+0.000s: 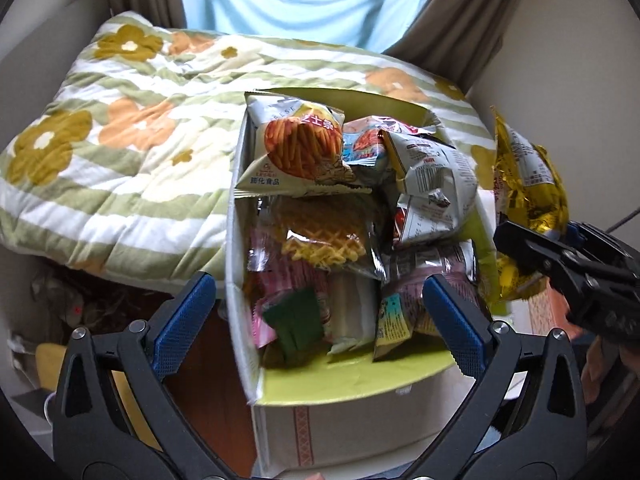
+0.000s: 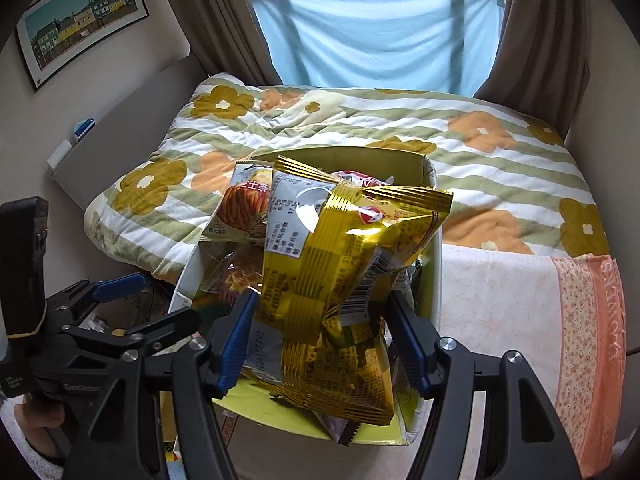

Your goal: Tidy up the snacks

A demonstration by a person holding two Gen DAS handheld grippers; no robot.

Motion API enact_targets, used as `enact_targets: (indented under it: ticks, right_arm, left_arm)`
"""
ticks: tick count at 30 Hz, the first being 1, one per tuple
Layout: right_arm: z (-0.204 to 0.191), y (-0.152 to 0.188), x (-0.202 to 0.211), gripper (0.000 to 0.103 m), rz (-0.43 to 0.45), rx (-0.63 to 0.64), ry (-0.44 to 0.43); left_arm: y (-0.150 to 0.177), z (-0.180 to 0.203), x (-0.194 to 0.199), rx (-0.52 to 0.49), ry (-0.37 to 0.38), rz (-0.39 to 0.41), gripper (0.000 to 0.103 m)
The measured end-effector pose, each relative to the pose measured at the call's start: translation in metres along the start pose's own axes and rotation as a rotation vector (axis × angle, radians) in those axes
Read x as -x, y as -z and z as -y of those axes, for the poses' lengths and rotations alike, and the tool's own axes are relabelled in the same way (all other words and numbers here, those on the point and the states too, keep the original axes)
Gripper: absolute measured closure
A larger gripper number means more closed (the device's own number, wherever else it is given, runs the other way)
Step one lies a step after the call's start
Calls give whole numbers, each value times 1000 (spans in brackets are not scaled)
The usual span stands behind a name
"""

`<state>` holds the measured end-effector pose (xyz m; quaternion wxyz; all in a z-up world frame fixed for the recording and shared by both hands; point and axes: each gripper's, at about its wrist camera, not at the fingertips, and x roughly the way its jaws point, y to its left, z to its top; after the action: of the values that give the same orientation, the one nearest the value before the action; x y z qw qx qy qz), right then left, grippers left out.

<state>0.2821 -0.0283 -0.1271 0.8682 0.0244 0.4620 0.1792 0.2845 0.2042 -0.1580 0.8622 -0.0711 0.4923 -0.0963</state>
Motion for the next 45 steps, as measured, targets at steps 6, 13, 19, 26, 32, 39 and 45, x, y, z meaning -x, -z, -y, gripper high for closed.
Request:
enact_targets:
  ticks: [6, 13, 19, 26, 32, 39, 45]
  right_arm:
    - [-13, 5, -5, 43, -22, 48, -22]
    - [-32, 4, -21, 17, -14, 88, -66]
    - [-28, 9, -15, 1, 27, 64, -50]
    - [-16, 17, -3, 1, 42, 26, -42]
    - [-4, 23, 27, 1, 100, 19, -51]
    - [26, 35, 91, 1, 202, 36, -17]
    - [58, 57, 168, 1, 318, 42, 75]
  left_arm:
    - [10, -16, 17, 4, -36, 27, 0]
    - [15, -29, 31, 37, -58, 49, 0]
    - [18, -37, 38, 71, -87, 67, 0]
    - [24, -23, 38, 46, -87, 63, 0]
    - [29, 8, 55, 5, -101, 96, 0]
    - [34, 62, 95, -29, -107, 208, 0]
    - [48, 123, 152, -69, -102, 369, 0]
